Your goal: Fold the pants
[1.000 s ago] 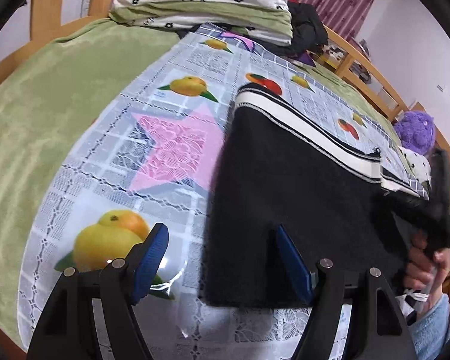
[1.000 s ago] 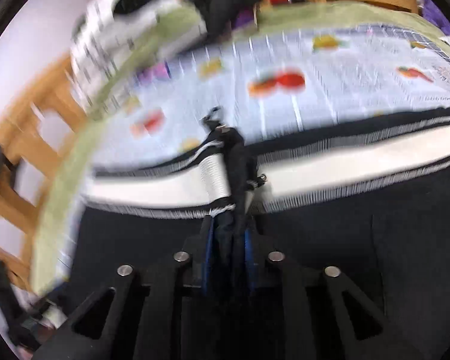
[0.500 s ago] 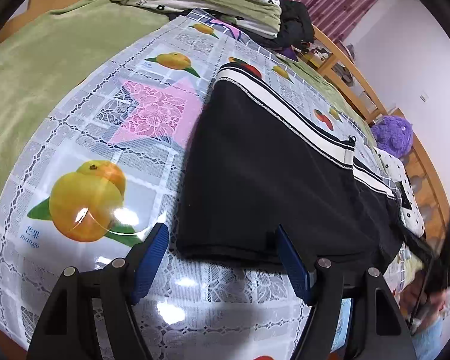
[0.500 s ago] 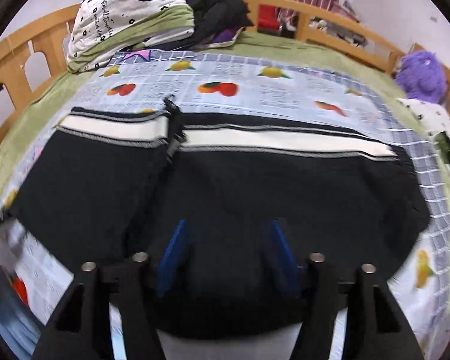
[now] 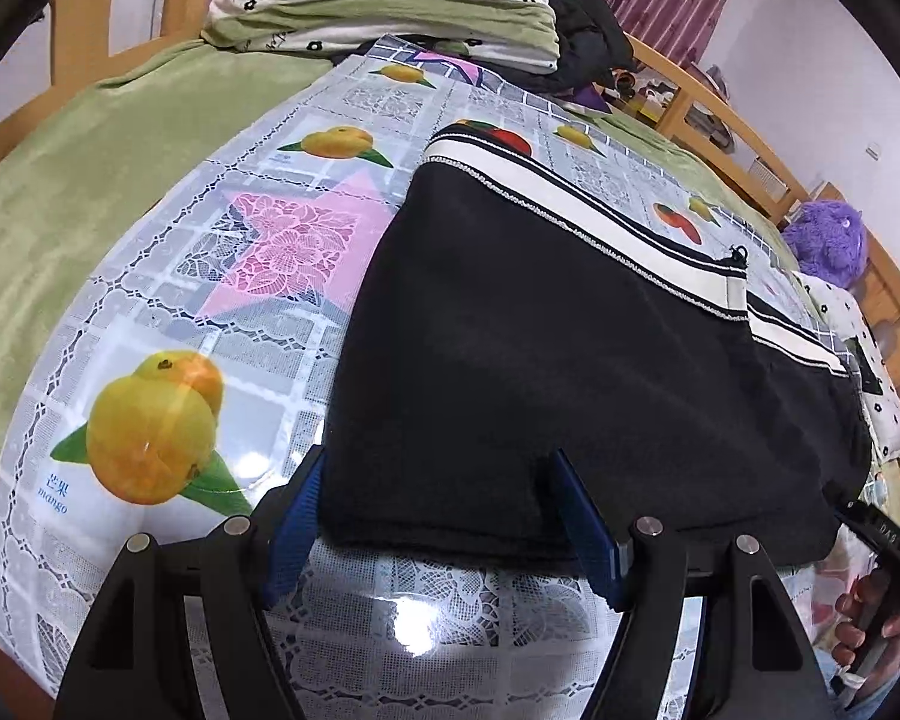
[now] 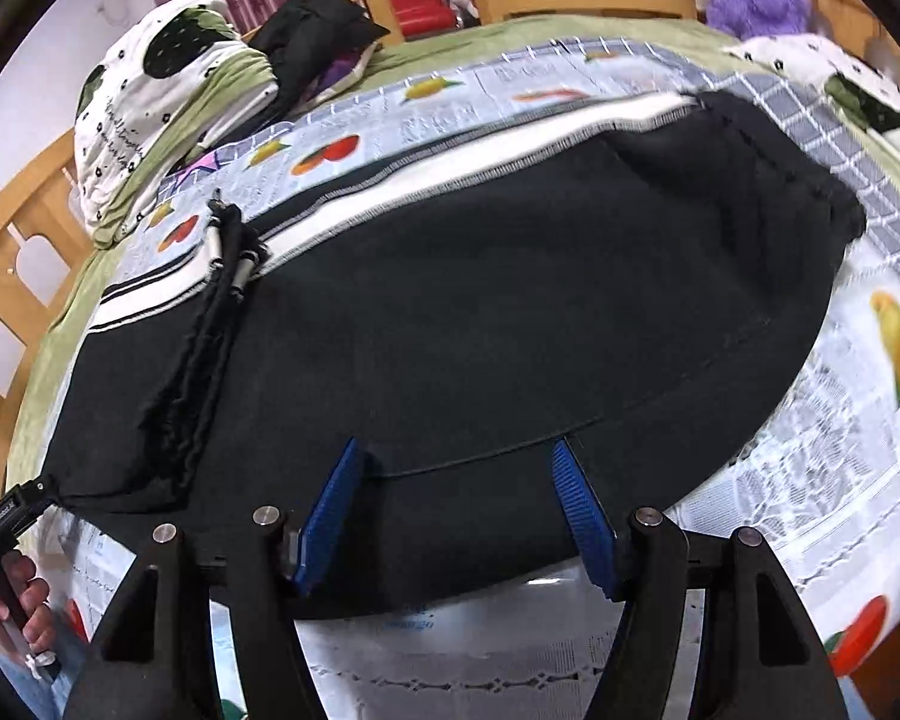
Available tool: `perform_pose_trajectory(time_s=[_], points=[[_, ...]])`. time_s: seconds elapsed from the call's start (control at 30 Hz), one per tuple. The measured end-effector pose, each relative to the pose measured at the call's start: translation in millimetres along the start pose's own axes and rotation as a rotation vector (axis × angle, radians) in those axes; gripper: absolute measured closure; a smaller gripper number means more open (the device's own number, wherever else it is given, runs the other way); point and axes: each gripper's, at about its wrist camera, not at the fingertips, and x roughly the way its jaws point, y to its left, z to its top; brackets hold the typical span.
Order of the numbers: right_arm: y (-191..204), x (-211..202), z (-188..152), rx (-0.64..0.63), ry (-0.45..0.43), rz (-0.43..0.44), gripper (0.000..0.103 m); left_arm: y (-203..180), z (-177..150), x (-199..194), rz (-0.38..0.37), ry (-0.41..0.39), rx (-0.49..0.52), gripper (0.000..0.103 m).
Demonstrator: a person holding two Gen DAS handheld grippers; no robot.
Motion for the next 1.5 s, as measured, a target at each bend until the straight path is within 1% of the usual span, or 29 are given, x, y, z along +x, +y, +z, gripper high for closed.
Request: perform_pose_trajectory(time_s=[0.1,0.17,0.23,0.33,0.4,0.5,0.53,0.73,0.83,0.97,1.0,1.03,1.07,1.1,1.17,1.23,1.33,1.37,1.43,1.5], points=[[1.8,2.2,-5.6,-0.004,-0.045,-0.009,0.037,2.7,-0.4,-1.3,-0.008,-0.009,-0.012,0.032],[8.1,5.8,-7.0,-0.040,-0.043,-0.031,0.034,2.9,-0.4,-2.1,-0.011,-0.004,-0.001,0.032],[14.7,9.5,-7.2,-0.086,-0.032,-0.054,0.031,4.0,-0.4,-2.5,-0.020,-0.004,-0.011,0.032],[18.3,13.7,-10.0,-0.091,-0.045,-0.070,0.027,10.9,1.9,-3.2,-0.070,0.015,-0.053,0.033],[17.8,15.4,-12.1,-0.087,-0.053,-0.066,0.024,15.5,2.5,-3.0,-0.100,0.025,-0.079,0.034],[15.1,17.4,-12.5,-0.068,-0.072,-0.043,0.022,22.1,2.9,-3.2,-0.144,0.036,-0.118,0.034],[15.8,17.7,-13.9,-0.077,-0.081,-0.047,0.022,22.8,3.1,-3.0,-0.151,0.040,-0.124,0.033],[18.8,18.0,-18.7,-0.092,-0.120,-0.059,0.021,27.7,4.7,-1.3,-0.183,0.051,-0.168,0.033],[20.4,18.1,-18.8,-0.092,-0.124,-0.067,0.021,33.1,6.2,1.9,-0.216,0.057,-0.215,0.033],[21.2,17.8,-17.8,-0.083,-0.125,-0.075,0.020,35.8,6.3,2.5,-0.234,0.046,-0.260,0.035],[22.0,17.8,-17.8,-0.082,-0.124,-0.079,0.020,36.8,6.5,2.3,-0.236,0.044,-0.267,0.036],[22.7,17.4,-17.3,-0.078,-0.121,-0.085,0.020,37.7,6.7,2.0,-0.227,0.044,-0.271,0.046],[22.5,16.7,-17.7,-0.074,-0.119,-0.089,0.020,38.8,6.9,2.0,-0.200,0.045,-0.269,0.061],[22.8,15.8,-17.4,-0.069,-0.115,-0.094,0.020,39.5,6.5,2.3,-0.186,0.045,-0.269,0.063],[22.7,15.1,-16.0,-0.067,-0.102,-0.096,0.020,41.1,7.4,1.6,-0.199,0.041,-0.275,0.075],[21.6,14.3,-13.4,-0.069,-0.078,-0.090,0.020,37.5,8.8,-1.5,-0.196,0.027,-0.249,0.080],[19.4,10.6,-9.6,-0.074,-0.046,-0.081,0.021,20.2,14.3,-12.8,-0.158,-0.021,-0.161,0.086],[18.6,8.3,-9.0,-0.074,-0.042,-0.080,0.021,12.4,18.1,-19.9,-0.164,-0.047,-0.135,0.088],[15.0,0.9,-6.6,-0.067,-0.041,-0.076,0.021,-5.0,28.1,-32.7,-0.196,-0.069,-0.093,0.089],[8.0,-10.1,-3.3,-0.046,-0.057,-0.071,0.021,-34.0,41.5,-49.5,-0.247,-0.088,-0.039,0.089]])
